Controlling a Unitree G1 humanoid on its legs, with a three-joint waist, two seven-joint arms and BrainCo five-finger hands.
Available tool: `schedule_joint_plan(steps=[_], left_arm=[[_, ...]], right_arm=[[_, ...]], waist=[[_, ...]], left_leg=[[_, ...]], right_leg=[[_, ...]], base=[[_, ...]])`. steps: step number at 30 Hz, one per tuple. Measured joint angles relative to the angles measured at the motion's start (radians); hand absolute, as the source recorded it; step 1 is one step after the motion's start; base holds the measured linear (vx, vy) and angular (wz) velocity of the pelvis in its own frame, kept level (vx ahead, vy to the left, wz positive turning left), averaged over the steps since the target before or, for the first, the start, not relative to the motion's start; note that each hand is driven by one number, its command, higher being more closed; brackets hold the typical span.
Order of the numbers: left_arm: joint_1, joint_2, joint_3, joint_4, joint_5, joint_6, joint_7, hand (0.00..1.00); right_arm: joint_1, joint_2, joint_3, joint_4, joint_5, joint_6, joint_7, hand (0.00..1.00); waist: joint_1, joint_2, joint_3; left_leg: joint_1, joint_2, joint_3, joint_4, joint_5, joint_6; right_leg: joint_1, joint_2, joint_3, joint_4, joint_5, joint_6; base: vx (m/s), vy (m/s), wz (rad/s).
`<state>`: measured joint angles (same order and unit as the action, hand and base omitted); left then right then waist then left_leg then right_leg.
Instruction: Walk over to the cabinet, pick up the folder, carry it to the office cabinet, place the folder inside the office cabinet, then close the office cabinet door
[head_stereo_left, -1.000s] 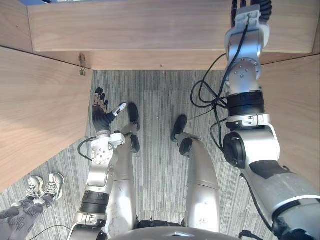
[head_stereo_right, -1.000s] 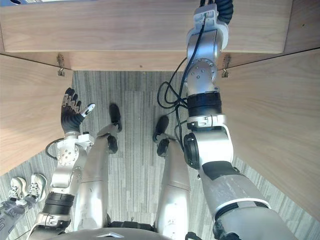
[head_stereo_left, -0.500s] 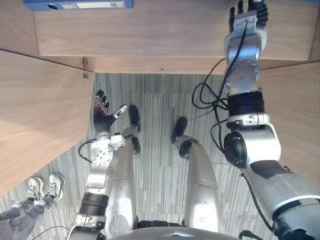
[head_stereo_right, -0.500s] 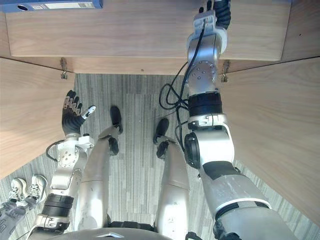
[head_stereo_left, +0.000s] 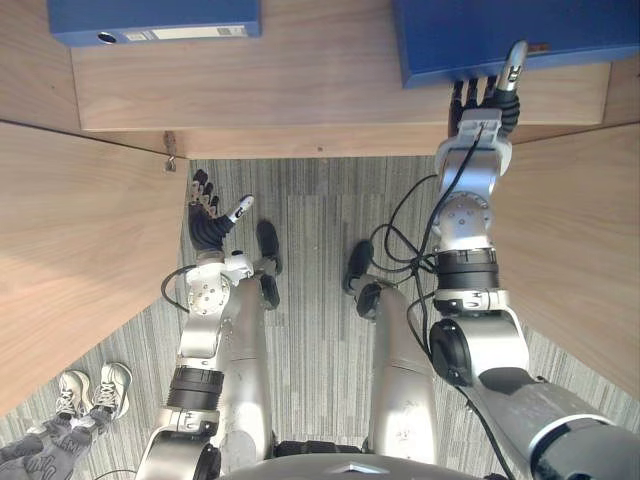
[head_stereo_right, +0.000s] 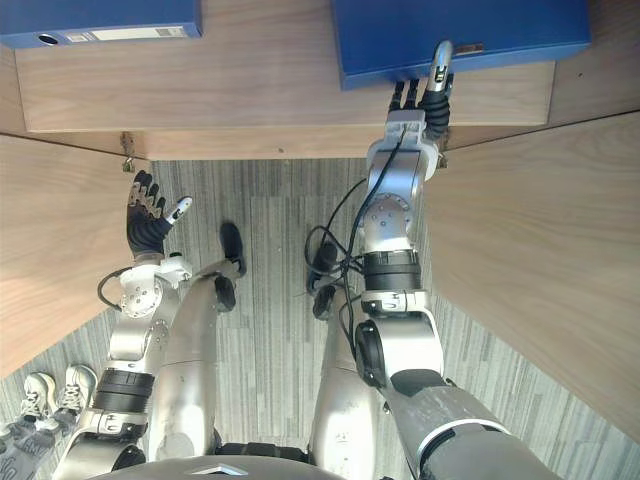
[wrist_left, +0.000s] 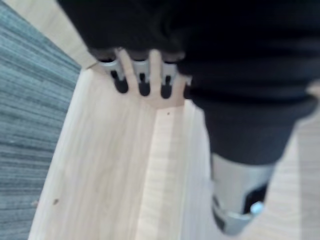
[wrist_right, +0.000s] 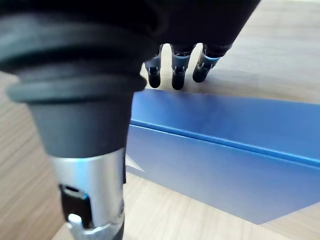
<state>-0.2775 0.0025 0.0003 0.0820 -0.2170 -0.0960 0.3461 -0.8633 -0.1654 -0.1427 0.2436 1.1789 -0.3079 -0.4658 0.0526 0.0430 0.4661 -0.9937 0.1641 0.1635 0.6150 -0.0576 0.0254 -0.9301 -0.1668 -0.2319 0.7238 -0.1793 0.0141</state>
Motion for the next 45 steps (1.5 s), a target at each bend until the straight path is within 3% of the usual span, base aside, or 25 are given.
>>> schedule_joint_plan(steps=[6,15,22,25,27,30,33,34,39,45], left_arm=[[-0.004,-0.011,-0.001,0.012,0.004,0.017,0.003,0.0],[-0.005,-0.014,0.001,0.012,0.015,0.044,0.045,0.0],[-0.019,-0.013,0.032,0.012,0.045,0.048,0.061,0.0],[-0.025,-0.013,0.051,0.012,0.045,0.05,0.059,0.0],[-0.025,-0.013,0.068,0.012,0.045,0.053,0.056,0.0],[-0.029,-0.013,0.082,0.008,0.045,0.053,0.055,0.0],[-0.051,-0.013,0.099,0.003,0.048,0.053,0.056,0.0],[-0.055,-0.013,0.102,-0.001,0.054,0.054,0.056,0.0],[-0.063,-0.015,0.107,-0.05,0.124,0.053,0.058,0.0],[-0.051,-0.022,0.104,-0.072,0.163,0.052,0.06,0.0]], right_arm=[[0.105,0.003,0.054,-0.091,-0.036,0.013,0.003,0.0],[0.201,-0.003,0.042,-0.158,-0.391,0.155,-0.047,0.0],[0.219,-0.004,0.026,-0.159,-0.522,0.211,-0.038,0.0],[0.24,-0.005,0.0,-0.16,-0.623,0.26,-0.032,0.0],[0.276,-0.004,-0.02,-0.207,-0.751,0.312,-0.021,0.0],[0.308,-0.003,-0.036,-0.274,-0.914,0.354,-0.02,0.0],[0.334,0.003,-0.054,-0.327,-1.203,0.415,-0.028,0.0],[0.337,0.006,-0.056,-0.333,-1.247,0.425,-0.028,1.0],[0.381,0.018,-0.013,-0.351,-1.578,0.467,-0.027,1.0],[0.406,0.012,0.067,-0.345,-1.825,0.466,0.0,1.0]], waist=[[-0.001,-0.027,-0.033],[-0.005,-0.03,-0.035],[-0.013,-0.03,-0.036],[-0.015,-0.031,-0.036],[-0.014,-0.031,-0.036],[-0.016,-0.031,-0.036],[-0.022,-0.031,-0.036],[-0.023,-0.031,-0.036],[-0.028,-0.031,-0.036],[-0.028,-0.031,-0.036]], left_leg=[[0.0,-0.002,0.001,0.019,-0.026,0.002],[0.008,0.002,0.004,0.052,-0.059,0.005],[0.003,0.004,0.005,0.069,-0.074,0.007],[-0.001,0.01,0.008,0.084,-0.082,0.015],[-0.002,0.015,0.013,0.098,-0.093,0.017],[-0.001,0.019,0.022,0.105,-0.103,0.019],[-0.001,0.02,0.026,0.113,-0.112,0.019],[-0.002,0.02,0.027,0.114,-0.112,0.018],[-0.006,0.02,0.029,0.114,-0.115,0.018],[-0.027,0.02,0.029,0.119,-0.117,0.018]], right_leg=[[0.01,-0.003,0.003,-0.002,-0.011,0.008],[0.028,-0.004,0.005,-0.002,-0.017,0.009],[0.028,-0.004,0.009,-0.004,-0.022,0.012],[0.028,-0.002,0.011,-0.004,-0.022,0.012],[0.028,0.0,0.014,-0.003,-0.022,0.012],[0.027,0.001,0.02,-0.003,-0.022,0.013],[0.025,0.001,0.026,-0.002,-0.025,0.017],[0.024,0.001,0.027,-0.002,-0.025,0.017],[0.018,0.001,0.029,-0.003,-0.027,0.019],[-0.004,0.0,0.031,0.009,-0.028,0.019]], base=[[0.06,-0.022,-0.01],[0.04,-0.037,-0.03],[0.02,-0.039,-0.02],[0.03,-0.033,-0.08],[0.03,-0.018,-0.11],[0.02,-0.017,-0.1],[0.01,-0.023,-0.05],[0.0,-0.035,-0.03],[0.01,-0.037,-0.01],[0.01,-0.038,-0.01]])
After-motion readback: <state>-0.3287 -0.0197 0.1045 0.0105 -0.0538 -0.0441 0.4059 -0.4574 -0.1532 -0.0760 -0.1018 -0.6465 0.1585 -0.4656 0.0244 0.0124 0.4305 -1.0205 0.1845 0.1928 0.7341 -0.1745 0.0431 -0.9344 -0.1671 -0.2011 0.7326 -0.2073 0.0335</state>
